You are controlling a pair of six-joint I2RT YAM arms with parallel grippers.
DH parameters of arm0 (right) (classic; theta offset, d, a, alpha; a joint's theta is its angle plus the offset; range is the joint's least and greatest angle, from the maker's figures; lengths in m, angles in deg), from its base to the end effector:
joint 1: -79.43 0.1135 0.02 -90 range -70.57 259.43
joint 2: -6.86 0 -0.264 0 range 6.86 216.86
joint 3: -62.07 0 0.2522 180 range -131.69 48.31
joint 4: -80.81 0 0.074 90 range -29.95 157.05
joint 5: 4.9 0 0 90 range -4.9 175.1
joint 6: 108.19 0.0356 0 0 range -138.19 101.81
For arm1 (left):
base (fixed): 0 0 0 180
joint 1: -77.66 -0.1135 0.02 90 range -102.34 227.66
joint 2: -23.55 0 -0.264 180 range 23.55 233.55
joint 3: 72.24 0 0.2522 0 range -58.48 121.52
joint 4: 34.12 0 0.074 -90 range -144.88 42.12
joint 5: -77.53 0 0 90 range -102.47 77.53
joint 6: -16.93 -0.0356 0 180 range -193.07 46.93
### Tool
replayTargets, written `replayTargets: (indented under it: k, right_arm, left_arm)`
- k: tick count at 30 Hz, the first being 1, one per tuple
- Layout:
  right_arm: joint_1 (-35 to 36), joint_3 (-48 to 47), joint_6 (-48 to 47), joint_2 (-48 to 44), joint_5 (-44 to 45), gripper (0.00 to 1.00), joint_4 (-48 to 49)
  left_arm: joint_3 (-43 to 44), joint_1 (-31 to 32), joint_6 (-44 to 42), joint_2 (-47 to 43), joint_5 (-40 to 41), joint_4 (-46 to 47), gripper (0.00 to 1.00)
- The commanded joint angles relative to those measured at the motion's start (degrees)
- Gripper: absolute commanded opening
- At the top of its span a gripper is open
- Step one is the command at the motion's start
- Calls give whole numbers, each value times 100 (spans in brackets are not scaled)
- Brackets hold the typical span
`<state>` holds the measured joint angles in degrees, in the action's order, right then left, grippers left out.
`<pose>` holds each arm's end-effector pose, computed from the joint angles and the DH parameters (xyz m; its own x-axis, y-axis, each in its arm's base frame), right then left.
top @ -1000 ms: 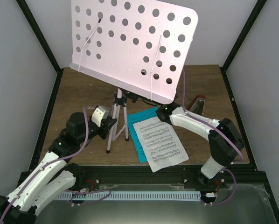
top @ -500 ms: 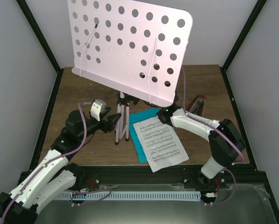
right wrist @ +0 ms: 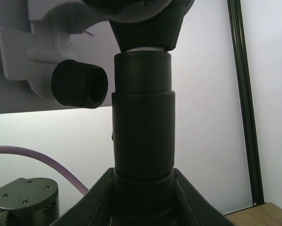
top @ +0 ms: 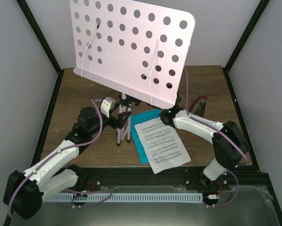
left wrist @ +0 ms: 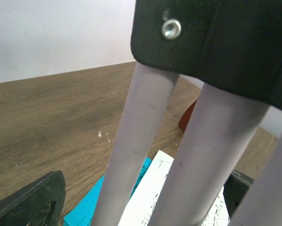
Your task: Pack up the instrument practice props
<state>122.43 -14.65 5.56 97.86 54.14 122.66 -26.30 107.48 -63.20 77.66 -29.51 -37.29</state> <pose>0.2520 0.2601 0.3636 -0.0600 0.4162 -0.9073 -0.9769 0.1622 0.1391 0.1864 -0.1189 0.2703 -0.2923 -0.0214 -0.9561 0.6848 0.6932 -0.2248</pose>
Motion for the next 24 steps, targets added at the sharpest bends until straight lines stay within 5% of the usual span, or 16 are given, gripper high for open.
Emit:
replayTargets:
  k: [1,7,15,24]
  right_arm:
    - [76,-172,-2,-299,34,1,209]
    - [70,-72,-4,-418,156,1,100]
    - [66,24,-227,-614,542,1,-348]
    - [-36,-157,158,-531,1093,1,-728]
  left_arm:
    - [-11,5,-173,282,-120,751,92]
    - [-97,123,-218,732,-235,1426,89]
    - [-346,268,-238,757,142,1771,45]
    - [-334,273,6,-93,388,914,14]
